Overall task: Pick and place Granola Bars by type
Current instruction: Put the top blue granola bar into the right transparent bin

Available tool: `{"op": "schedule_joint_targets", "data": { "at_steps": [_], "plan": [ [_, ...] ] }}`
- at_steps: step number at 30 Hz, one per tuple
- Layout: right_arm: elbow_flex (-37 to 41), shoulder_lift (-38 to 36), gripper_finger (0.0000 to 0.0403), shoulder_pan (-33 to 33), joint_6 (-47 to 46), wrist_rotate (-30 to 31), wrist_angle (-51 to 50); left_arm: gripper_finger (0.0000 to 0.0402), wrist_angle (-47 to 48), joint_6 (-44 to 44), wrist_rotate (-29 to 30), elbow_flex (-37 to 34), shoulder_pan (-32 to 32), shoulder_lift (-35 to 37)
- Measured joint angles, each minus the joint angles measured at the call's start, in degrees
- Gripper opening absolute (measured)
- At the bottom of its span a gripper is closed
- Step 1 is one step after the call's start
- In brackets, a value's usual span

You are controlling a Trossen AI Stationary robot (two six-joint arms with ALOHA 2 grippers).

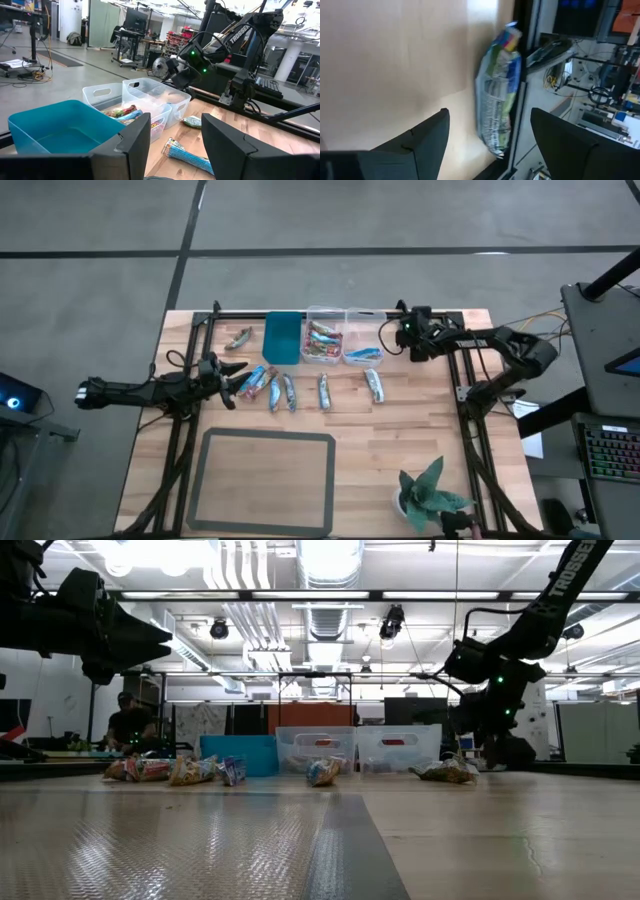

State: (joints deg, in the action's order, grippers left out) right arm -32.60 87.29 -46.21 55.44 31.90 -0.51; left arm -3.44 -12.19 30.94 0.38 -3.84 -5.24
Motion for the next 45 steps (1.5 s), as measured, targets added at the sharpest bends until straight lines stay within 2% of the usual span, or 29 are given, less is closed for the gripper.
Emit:
{"op": "schedule_joint_targets", "data": {
  "at_steps": [12, 20, 24, 35, 40, 45],
  "plan": [
    [-0.02, 2.32, 0.0223, 0.08, 0.02, -0.65, -0.89, 0.0158, 0.02, -0.01, 0.00, 0.00, 0.00, 0.00],
    [-0.02, 2.32, 0.0211, 0.08, -2.94, -0.54, -1.20, 0.0158, 0.00, 0.00, 0.00, 0.00, 0.00, 0.00],
    [-0.02, 2.36, 0.0170, 0.08, -4.30, -0.98, -2.18, 0.0158, 0.00, -0.02, 0.00, 0.00, 0.00, -0.02],
    [0.00, 2.11, 0.0019, 0.45, -8.32, -1.03, -5.34, 0.0159, 0.00, -0.02, 0.00, 0.00, 0.00, 0.00],
    [-0.15, 0.99, 0.0009, 0.54, -11.20, -0.36, -5.23, 0.0159, 0.02, 0.00, 0.00, 0.00, 0.00, 0.00],
    [-0.69, -0.75, 0.0008, 0.56, -9.37, -0.19, -5.13, 0.0159, 0.00, 0.00, 0.00, 0.00, 0.00, 0.00]
  ]
}}
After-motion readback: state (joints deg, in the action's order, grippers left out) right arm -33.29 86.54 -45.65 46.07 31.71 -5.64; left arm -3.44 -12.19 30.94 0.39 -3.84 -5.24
